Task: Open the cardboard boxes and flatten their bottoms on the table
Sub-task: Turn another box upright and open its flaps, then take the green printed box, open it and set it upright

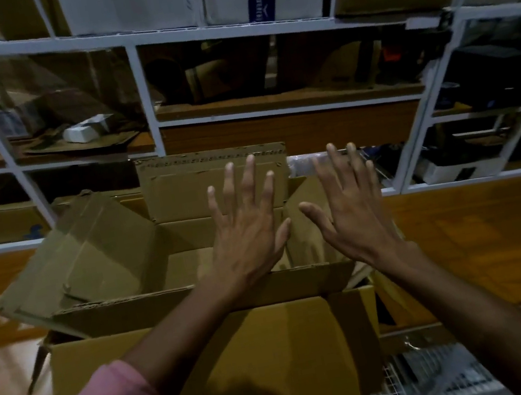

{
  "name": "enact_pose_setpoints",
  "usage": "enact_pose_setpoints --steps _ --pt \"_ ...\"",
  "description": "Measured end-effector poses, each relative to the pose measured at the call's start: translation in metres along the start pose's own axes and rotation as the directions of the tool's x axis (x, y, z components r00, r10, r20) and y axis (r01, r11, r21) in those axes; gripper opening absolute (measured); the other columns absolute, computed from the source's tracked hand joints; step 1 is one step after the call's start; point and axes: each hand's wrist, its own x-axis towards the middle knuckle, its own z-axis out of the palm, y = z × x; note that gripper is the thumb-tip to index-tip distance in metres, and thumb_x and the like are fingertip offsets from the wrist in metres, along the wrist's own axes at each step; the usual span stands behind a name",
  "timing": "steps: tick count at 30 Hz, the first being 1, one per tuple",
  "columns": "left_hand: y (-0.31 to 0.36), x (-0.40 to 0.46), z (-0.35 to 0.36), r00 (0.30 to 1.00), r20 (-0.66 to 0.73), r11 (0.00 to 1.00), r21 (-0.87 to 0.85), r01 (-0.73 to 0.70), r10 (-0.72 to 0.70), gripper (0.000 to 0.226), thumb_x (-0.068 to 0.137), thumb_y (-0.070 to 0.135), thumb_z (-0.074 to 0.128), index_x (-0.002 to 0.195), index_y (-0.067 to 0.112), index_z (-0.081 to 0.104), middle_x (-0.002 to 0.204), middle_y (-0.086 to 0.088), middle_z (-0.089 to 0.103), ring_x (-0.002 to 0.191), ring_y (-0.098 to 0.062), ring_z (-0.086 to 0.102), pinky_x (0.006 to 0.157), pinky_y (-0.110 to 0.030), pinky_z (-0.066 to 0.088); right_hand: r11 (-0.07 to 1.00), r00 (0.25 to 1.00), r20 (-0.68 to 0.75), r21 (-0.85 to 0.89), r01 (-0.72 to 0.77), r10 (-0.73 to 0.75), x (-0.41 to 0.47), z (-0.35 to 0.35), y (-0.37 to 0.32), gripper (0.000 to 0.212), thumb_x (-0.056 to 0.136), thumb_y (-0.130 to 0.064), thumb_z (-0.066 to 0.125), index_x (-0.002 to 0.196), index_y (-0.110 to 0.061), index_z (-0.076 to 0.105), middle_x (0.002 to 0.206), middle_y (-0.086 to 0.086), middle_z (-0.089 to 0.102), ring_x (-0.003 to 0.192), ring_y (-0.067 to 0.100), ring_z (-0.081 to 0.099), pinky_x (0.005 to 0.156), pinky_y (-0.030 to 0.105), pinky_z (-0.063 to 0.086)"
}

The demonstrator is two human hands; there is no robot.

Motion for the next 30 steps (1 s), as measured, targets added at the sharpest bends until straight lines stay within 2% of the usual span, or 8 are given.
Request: enact_pose_setpoints --steps 3,7,12,15,22,30 --pt "0.055 0.01 0.006 0.999 -0.017 0.994 -0.105 -0.041 0.04 0.082 0.096 0.063 0.032 0.162 0.021 0.007 0.168 -0.01 -0.018 0.153 -0.035 -0.02 0.119 -0.067 0.005 0.997 0.995 -0.071 -0.02 -0.068 0.067 -0.023 -0.017 0.04 0.077 0.099 -0.067 0.027 0.161 -0.023 0.014 0.17 0.01 0.004 0.156 0.031 -0.006 0.122 0.061 0.007" --pt "0.14 0.031 0.023 0.99 -0.035 0.98 -0.142 -0.14 0.136 0.082 0.097 0.06 0.034 0.162 0.02 0.003 0.168 -0.011 -0.018 0.153 -0.035 -0.02 0.119 -0.067 0.006 0.983 0.979 -0.118 -0.057 -0.173 0.165 -0.062 -0.04 0.111 0.076 0.1 -0.064 0.034 0.162 -0.023 0.014 0.17 0.008 0.001 0.156 0.031 -0.007 0.12 0.064 0.009" --pt "0.267 0.057 0.059 0.971 -0.054 0.954 -0.178 -0.239 0.233 0.078 0.098 0.058 0.042 0.161 0.02 0.017 0.17 -0.011 -0.007 0.154 -0.038 -0.014 0.118 -0.068 0.008 0.947 0.956 -0.091 -0.141 -0.29 0.279 -0.123 -0.071 0.22 0.076 0.1 -0.065 0.029 0.161 -0.022 0.016 0.17 0.008 0.003 0.156 0.033 -0.004 0.119 0.067 0.011" --pt "0.345 0.071 0.084 0.955 -0.029 0.936 -0.187 -0.297 0.297 0.079 0.097 0.059 0.043 0.161 0.019 0.018 0.17 -0.012 -0.005 0.155 -0.04 -0.008 0.116 -0.07 0.011 0.919 0.934 -0.098 -0.172 -0.355 0.343 -0.163 -0.092 0.29 0.077 0.1 -0.067 0.027 0.161 -0.023 0.015 0.17 0.007 0.001 0.156 0.033 -0.006 0.12 0.066 0.008" --pt "0.496 0.086 0.13 0.913 0.073 0.889 -0.268 -0.37 0.402 0.083 0.095 0.062 0.045 0.161 0.022 0.015 0.169 -0.009 -0.01 0.154 -0.038 -0.014 0.116 -0.07 0.009 0.8 0.831 -0.105 -0.226 -0.555 0.546 -0.251 -0.13 0.429 0.077 0.099 -0.069 0.027 0.16 -0.024 0.018 0.17 0.005 0.005 0.156 0.032 -0.005 0.119 0.066 0.008" --pt "0.614 0.125 0.193 0.839 0.119 0.818 -0.331 -0.471 0.531 0.081 0.096 0.062 0.044 0.161 0.023 0.015 0.17 -0.009 -0.006 0.155 -0.038 -0.01 0.116 -0.07 0.01 0.663 0.695 -0.061 -0.25 -0.706 0.717 -0.308 -0.129 0.537 0.076 0.098 -0.072 0.024 0.158 -0.025 0.024 0.169 0.003 0.01 0.156 0.031 -0.004 0.12 0.065 0.008"
